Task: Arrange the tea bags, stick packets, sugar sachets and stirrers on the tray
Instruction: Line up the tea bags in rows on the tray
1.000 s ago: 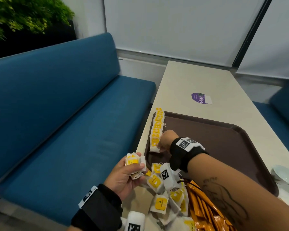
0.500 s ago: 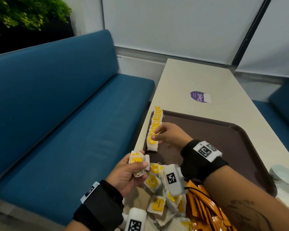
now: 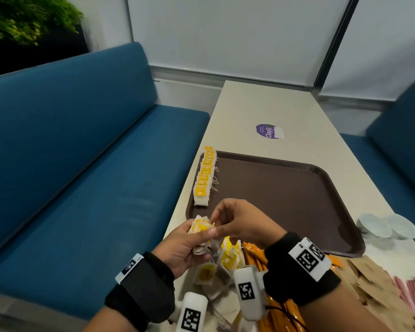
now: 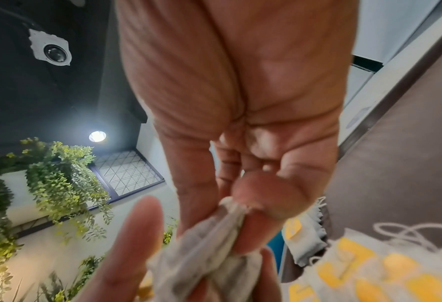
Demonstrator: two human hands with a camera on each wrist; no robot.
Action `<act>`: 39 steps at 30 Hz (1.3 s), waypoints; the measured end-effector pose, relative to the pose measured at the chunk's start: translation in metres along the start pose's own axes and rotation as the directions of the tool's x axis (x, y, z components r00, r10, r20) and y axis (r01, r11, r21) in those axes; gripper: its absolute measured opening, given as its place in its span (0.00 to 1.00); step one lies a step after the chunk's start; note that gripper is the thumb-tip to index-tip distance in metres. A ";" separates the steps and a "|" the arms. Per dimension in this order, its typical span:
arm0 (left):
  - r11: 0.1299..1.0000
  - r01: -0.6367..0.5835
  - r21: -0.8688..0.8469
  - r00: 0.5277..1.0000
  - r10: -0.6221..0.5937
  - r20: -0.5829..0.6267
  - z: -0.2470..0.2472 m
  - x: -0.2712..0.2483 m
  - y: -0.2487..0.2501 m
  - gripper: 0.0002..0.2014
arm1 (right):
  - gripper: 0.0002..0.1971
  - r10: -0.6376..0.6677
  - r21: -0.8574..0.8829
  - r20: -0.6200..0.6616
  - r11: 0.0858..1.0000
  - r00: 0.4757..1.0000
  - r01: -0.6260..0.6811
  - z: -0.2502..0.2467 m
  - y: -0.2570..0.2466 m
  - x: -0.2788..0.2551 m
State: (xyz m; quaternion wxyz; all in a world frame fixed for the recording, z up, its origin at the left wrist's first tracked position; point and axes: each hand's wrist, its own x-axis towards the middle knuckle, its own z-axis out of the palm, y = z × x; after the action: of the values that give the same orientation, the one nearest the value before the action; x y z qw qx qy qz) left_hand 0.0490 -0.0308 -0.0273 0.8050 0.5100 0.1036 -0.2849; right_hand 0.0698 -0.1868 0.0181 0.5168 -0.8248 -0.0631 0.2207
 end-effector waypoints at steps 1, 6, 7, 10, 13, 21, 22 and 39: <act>1.000 0.000 -0.012 1.000 0.000 -0.010 0.000 0.000 -0.001 0.26 | 0.11 0.009 0.016 0.004 1.000 1.000 -0.009 -0.001 0.002 -0.004; 0.998 -0.028 -0.065 0.998 0.024 -0.066 0.001 -0.001 -0.005 0.22 | 0.11 0.059 0.029 0.030 0.998 0.998 -0.060 -0.001 0.005 -0.009; 0.997 -0.039 -0.069 0.997 0.034 -0.073 0.001 -0.001 -0.005 0.19 | 0.10 0.066 0.031 0.037 0.997 0.997 -0.067 0.000 0.004 -0.009; 0.993 -0.059 -0.103 0.995 0.050 -0.089 0.001 -0.002 -0.003 0.11 | 0.07 0.089 -0.014 0.028 0.996 0.996 -0.088 0.001 0.004 -0.006; 0.984 -0.090 -0.151 0.989 0.070 -0.128 -0.003 -0.001 -0.001 0.09 | 0.04 0.086 -0.010 -0.052 0.996 0.995 -0.087 0.000 0.002 -0.001; 0.966 -0.128 -0.224 0.970 0.074 -0.234 -0.025 0.001 0.008 0.03 | 0.07 0.137 0.176 -0.266 0.980 0.954 -0.091 -0.013 -0.018 0.041; 0.966 -0.130 -0.225 0.968 0.075 -0.238 -0.027 0.001 0.008 0.02 | 0.08 0.168 0.165 -0.249 0.978 0.954 -0.129 -0.013 -0.018 0.051; 0.970 -0.092 -0.223 0.975 0.043 -0.218 -0.047 0.007 0.015 0.05 | 0.08 0.662 -0.011 -0.040 0.749 0.748 -0.663 -0.002 -0.009 0.132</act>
State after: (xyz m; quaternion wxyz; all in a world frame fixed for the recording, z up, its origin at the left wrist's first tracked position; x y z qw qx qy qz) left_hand 0.0692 0.0128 -0.0409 0.8527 0.4431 0.2035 -0.1874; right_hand 0.1893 -0.1403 -0.0127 0.3960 -0.8034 0.2390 0.3750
